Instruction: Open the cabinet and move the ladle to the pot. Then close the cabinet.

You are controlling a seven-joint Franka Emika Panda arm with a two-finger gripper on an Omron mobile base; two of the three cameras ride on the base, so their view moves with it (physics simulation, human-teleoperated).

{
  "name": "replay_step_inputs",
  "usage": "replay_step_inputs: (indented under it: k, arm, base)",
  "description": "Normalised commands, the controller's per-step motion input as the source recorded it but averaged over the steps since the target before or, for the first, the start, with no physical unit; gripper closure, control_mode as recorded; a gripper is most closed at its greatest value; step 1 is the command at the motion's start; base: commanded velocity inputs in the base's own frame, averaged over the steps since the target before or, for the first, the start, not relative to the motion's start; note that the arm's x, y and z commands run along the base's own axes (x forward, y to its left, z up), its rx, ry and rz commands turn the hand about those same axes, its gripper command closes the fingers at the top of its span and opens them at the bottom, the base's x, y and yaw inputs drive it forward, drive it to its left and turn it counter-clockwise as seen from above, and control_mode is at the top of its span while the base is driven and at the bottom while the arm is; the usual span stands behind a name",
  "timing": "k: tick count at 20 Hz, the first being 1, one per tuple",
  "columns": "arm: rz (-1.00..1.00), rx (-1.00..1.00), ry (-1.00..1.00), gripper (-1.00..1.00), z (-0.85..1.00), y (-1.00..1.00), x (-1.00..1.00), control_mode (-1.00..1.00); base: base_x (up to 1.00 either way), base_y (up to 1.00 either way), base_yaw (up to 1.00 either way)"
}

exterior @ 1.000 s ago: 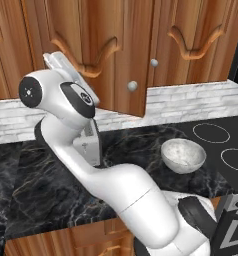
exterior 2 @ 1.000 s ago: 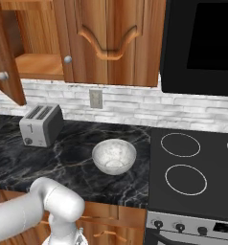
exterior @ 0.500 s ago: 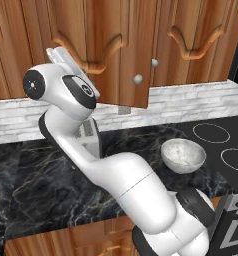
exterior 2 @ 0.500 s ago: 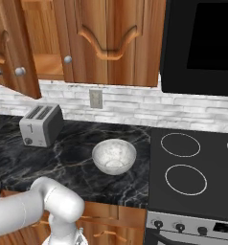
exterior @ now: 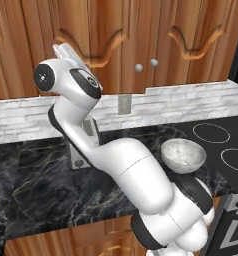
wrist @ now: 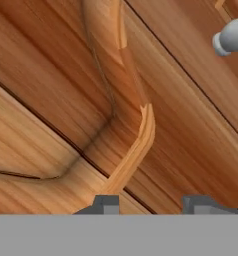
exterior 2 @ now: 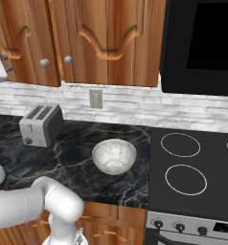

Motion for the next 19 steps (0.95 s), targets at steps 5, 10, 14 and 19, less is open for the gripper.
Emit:
replay_step_inputs:
  k: [5,10,14,19]
  arm:
    - [0.0,0.0,0.0,-1.0,-0.02,-0.32,0.85,-1.0]
    - [0.0,0.0,0.0,-1.0,0.0,-0.31,0.7,-1.0]
    - [0.0,0.0,-0.01,-1.0,0.0,-0.23,0.17,-1.0]
    - [0.0,0.0,-0.03,-1.0,0.0,-0.22,-0.1,-1.0]
  base:
    - [0.0,0.0,0.0]
    - [0.0,0.0,0.0]
    - [0.0,0.0,0.0]
    - [0.0,0.0,0.0]
